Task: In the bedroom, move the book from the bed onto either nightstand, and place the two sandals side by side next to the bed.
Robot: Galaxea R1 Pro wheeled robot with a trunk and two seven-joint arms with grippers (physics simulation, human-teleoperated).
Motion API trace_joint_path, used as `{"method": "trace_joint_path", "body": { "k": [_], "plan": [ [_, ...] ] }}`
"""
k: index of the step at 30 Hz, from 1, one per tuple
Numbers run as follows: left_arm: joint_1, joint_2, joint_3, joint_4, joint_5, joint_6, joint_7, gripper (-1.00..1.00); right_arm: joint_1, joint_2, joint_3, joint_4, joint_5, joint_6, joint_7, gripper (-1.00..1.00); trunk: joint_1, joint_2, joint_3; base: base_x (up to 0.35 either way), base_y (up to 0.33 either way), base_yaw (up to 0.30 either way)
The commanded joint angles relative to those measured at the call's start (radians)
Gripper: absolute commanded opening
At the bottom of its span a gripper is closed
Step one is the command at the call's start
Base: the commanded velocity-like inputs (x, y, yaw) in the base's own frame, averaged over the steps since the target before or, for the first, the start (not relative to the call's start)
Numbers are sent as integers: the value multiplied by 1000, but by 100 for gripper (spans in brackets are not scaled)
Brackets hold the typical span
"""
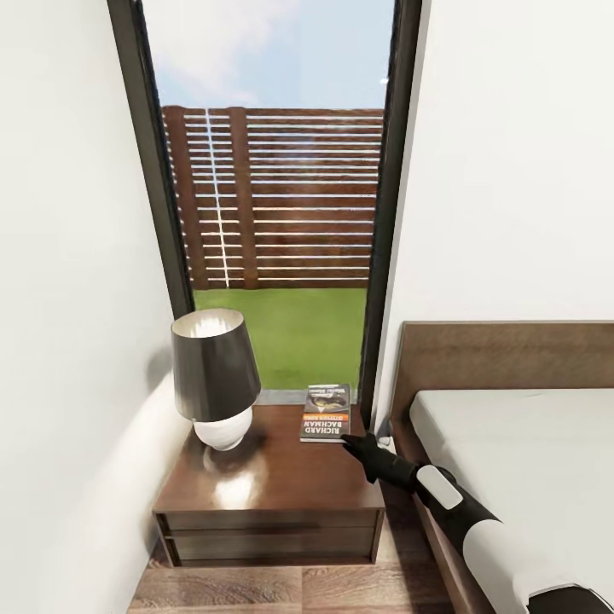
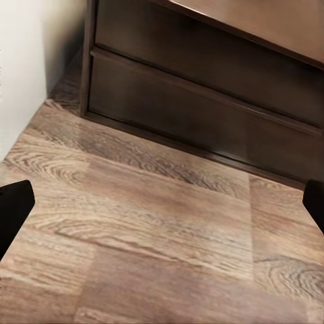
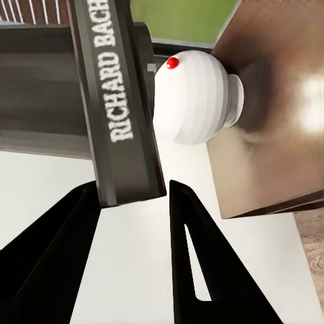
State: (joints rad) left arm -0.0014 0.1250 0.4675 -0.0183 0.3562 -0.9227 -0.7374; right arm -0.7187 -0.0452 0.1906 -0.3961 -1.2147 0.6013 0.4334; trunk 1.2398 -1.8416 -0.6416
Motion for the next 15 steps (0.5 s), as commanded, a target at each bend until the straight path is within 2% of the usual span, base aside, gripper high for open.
{"method": "trace_joint_path", "body": {
  "k": [1,8,15],
  "plan": [
    [0,1,-1,0,10,2,-10,100,-1,-1,4,0,-3,1,3,-100,0,0,-1,0,0,0],
    [0,2,-1,0,10,10,-10,100,-1,-1,4,0,-3,1,4,-100,0,0,-1,20,0,0],
    [0,2,-1,0,10,12,-10,100,-1,-1,5,0,-3,2,5,-100,0,0,-1,122,0,0]
  ]
}}
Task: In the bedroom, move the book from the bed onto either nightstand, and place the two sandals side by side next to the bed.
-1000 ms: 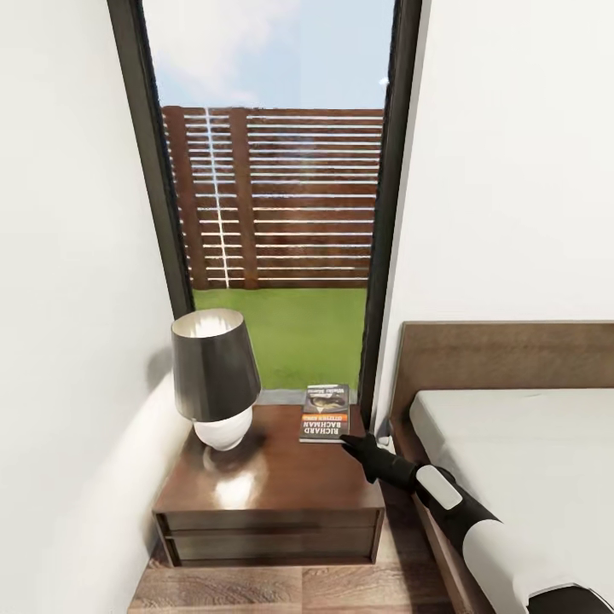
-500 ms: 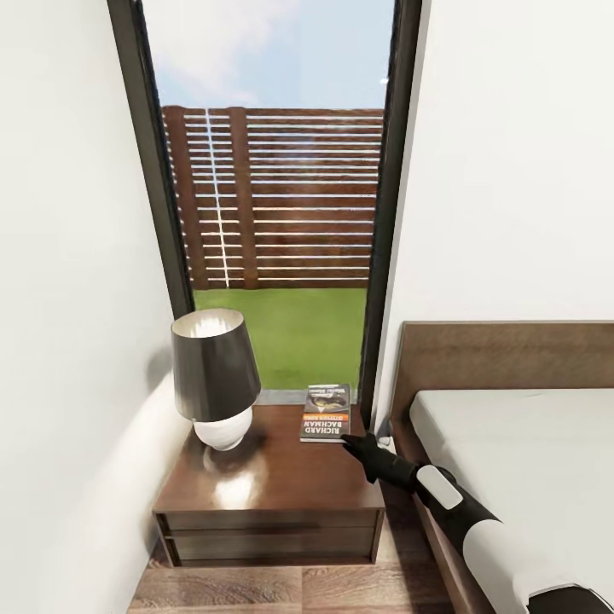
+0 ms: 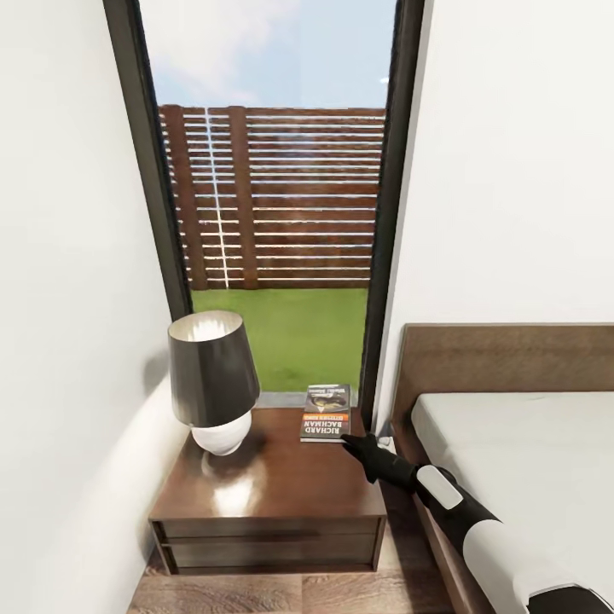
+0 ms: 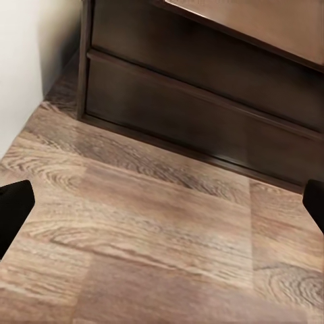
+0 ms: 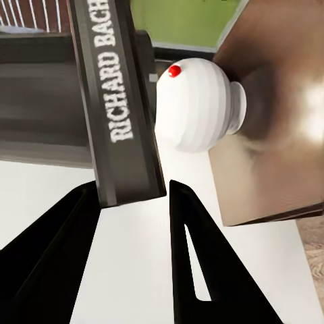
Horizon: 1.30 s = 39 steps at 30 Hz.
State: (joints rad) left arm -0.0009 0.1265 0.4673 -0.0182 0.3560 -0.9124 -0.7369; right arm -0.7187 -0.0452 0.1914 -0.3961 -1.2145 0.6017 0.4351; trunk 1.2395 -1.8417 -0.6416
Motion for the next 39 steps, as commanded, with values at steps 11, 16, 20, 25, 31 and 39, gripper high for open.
{"method": "trace_joint_path", "body": {
  "k": [11,16,20,25,31,39],
  "plan": [
    [-1,-1,-1,0,11,2,-10,100,-1,-1,5,0,-3,2,4,-100,0,0,-1,155,0,0],
    [-1,0,0,0,11,2,-10,100,-1,-1,5,0,-4,2,3,-100,0,0,-1,155,0,0],
    [-1,0,0,0,11,3,-10,100,-1,-1,7,0,-4,3,1,-100,0,0,-1,154,0,0],
    [-1,1,0,0,11,3,-10,100,-1,-1,9,0,-4,3,1,-100,0,0,-1,155,0,0],
    [-1,1,0,0,11,2,-10,100,-1,-1,12,0,-4,3,1,-100,0,0,-1,155,0,0],
    [-1,1,-1,0,11,3,-10,100,-1,-1,13,0,-4,3,0,-100,0,0,-1,97,0,0]
  ]
}}
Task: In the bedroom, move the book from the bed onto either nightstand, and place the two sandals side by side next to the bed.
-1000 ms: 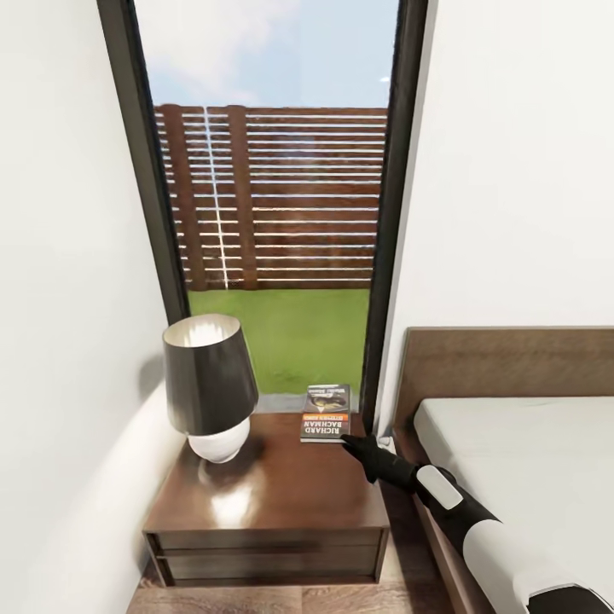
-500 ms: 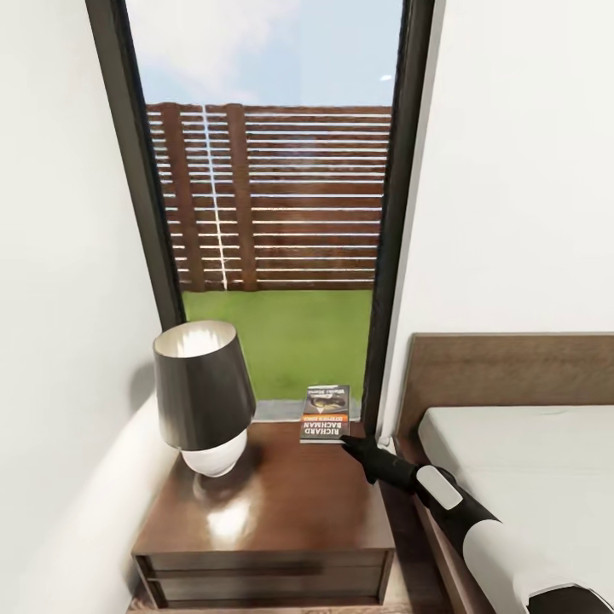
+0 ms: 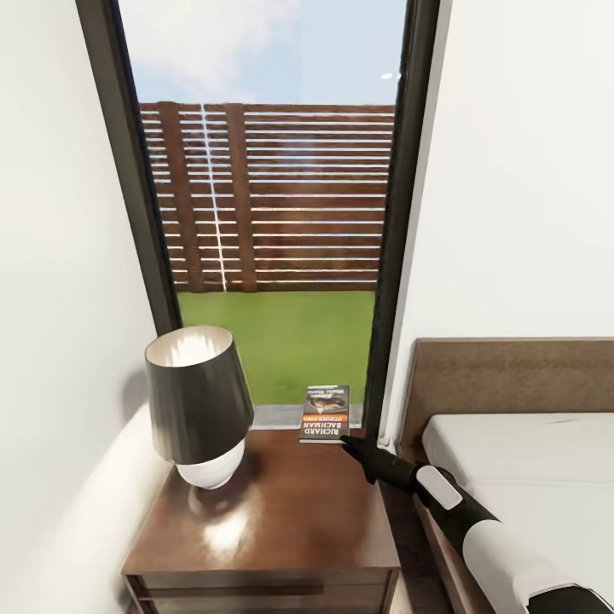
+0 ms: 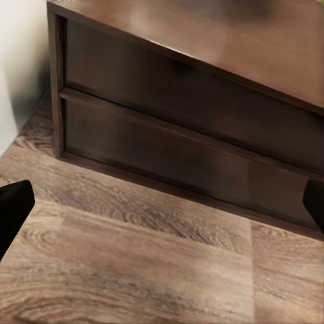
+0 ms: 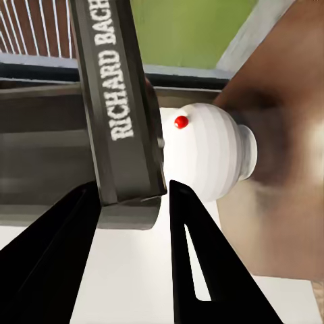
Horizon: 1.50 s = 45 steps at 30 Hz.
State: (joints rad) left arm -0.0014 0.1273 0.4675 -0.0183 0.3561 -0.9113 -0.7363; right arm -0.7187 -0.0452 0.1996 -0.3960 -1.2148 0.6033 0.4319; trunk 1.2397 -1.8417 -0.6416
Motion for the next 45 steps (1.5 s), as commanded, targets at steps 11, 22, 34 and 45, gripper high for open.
{"method": "trace_joint_path", "body": {
  "k": [11,22,34,45],
  "plan": [
    [0,0,0,0,11,1,-11,100,-1,-1,6,0,-3,1,3,-100,0,0,-1,11,0,0],
    [0,1,0,0,11,1,-11,100,-1,-1,4,0,-5,1,4,-100,8,-14,-7,0,0,0],
    [0,2,0,0,11,2,-11,100,-1,-1,7,1,-4,2,1,-100,54,-98,-45,0,0,0],
    [0,2,0,0,11,2,-11,100,-1,-1,7,3,4,3,-4,-100,96,-175,-79,0,0,0]
  ]
}}
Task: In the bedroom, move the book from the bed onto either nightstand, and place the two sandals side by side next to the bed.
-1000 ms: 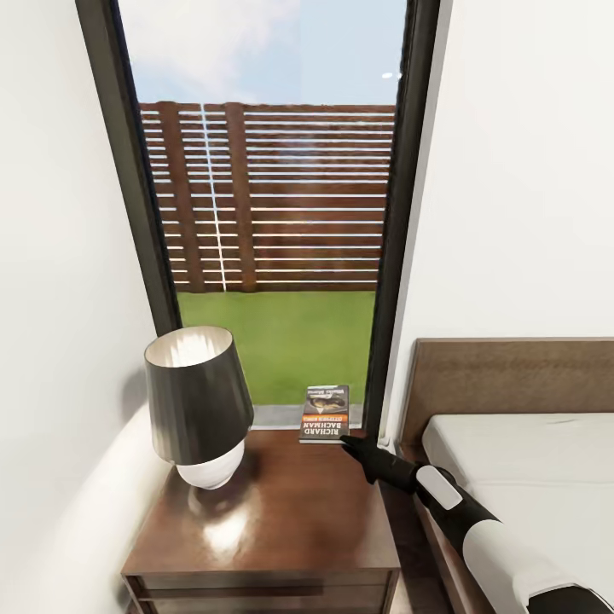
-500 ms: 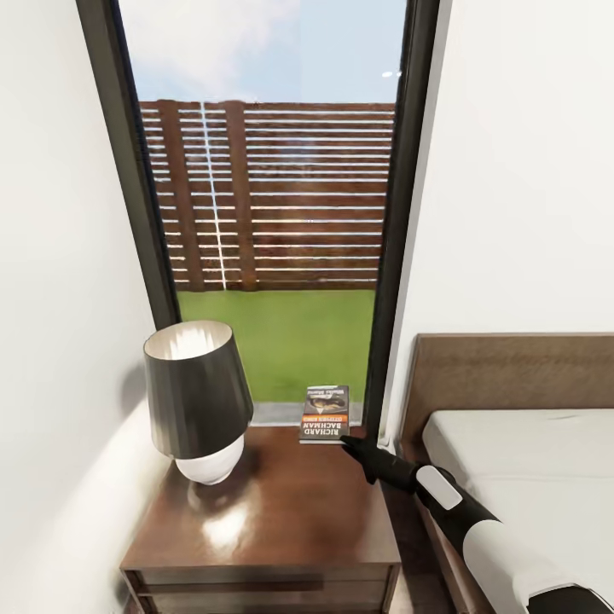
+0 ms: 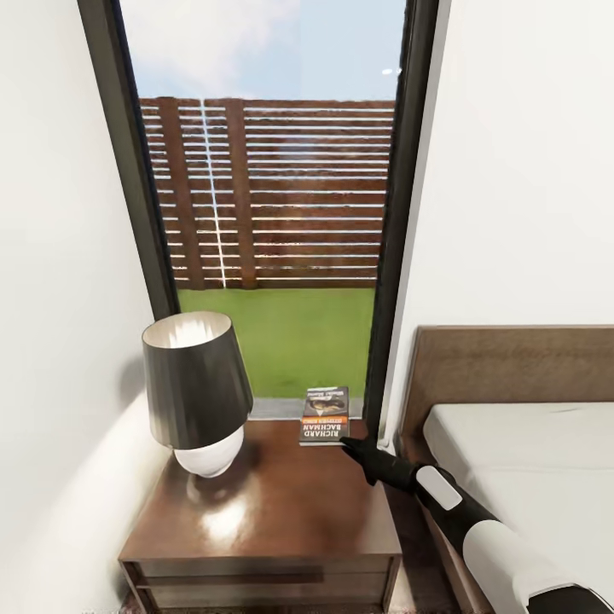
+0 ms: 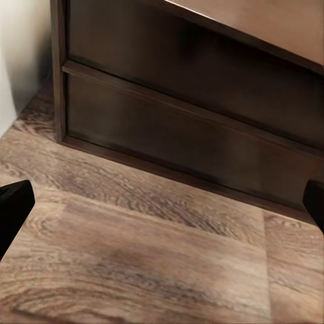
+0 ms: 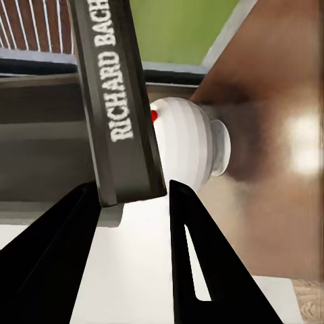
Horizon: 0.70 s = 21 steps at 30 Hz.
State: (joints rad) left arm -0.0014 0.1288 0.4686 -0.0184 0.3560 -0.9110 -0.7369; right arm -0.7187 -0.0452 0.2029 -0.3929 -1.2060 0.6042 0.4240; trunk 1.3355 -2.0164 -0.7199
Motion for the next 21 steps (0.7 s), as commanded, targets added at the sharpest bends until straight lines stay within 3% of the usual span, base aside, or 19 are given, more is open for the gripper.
{"method": "trace_joint_path", "body": {
  "k": [1,12,21],
  "plan": [
    [0,0,-1,0,11,1,-10,100,-1,-1,4,0,-4,2,1,-100,4,-8,-4,0,0,0],
    [0,0,-1,0,11,1,-12,100,-1,-1,2,0,-14,1,-121,-100,46,-85,-39,0,0,0],
    [0,10,-1,0,12,1,-16,100,-1,0,1,0,-17,0,-171,-100,81,-148,-67,0,0,0]
  ]
}}
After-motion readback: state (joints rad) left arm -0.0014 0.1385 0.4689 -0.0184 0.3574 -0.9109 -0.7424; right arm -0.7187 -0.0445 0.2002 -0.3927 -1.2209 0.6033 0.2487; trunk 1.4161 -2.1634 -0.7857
